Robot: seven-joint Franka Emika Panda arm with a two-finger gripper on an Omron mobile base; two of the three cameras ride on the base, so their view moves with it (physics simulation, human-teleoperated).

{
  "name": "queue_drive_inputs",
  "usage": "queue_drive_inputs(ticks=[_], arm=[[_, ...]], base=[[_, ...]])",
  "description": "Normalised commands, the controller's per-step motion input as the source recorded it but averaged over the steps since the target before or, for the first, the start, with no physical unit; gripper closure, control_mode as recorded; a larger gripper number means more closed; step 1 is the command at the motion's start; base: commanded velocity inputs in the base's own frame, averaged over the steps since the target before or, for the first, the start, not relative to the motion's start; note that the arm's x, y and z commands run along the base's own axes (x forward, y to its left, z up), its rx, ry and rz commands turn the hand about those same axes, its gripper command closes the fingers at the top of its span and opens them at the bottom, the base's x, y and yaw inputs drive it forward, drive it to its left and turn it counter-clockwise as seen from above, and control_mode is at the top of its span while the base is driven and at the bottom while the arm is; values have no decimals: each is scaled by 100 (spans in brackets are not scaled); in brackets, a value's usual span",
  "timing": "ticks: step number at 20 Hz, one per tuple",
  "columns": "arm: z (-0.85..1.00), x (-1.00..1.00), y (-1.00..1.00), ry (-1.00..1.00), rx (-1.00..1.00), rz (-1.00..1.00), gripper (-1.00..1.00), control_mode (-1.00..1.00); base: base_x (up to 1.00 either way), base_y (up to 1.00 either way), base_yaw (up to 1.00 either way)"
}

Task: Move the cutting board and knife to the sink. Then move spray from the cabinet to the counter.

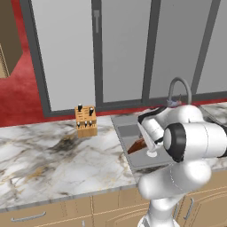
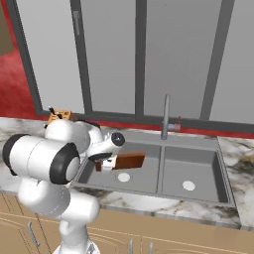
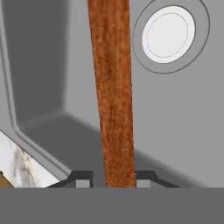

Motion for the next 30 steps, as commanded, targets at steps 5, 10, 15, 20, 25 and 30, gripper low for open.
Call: queue_drive_inputs(ticks=[5,10,15,20,25,30], arm=[[81,-64,-1,-2,1,-12,-100,-100],[100,-72,-8,11,1,-18,-100,-100],[100,-47,-1,26,-4,-14,-100,-100],[99,-89,-1,13,-27,-1,-100,-100],[100,-98,0,0,-34,15,-100,-100],[100,-90,0,0,-21,21,-100,-100]], base=[[0,0,0],[0,0,0],[0,0,0],[0,0,0],[0,0,0],[0,0,0]])
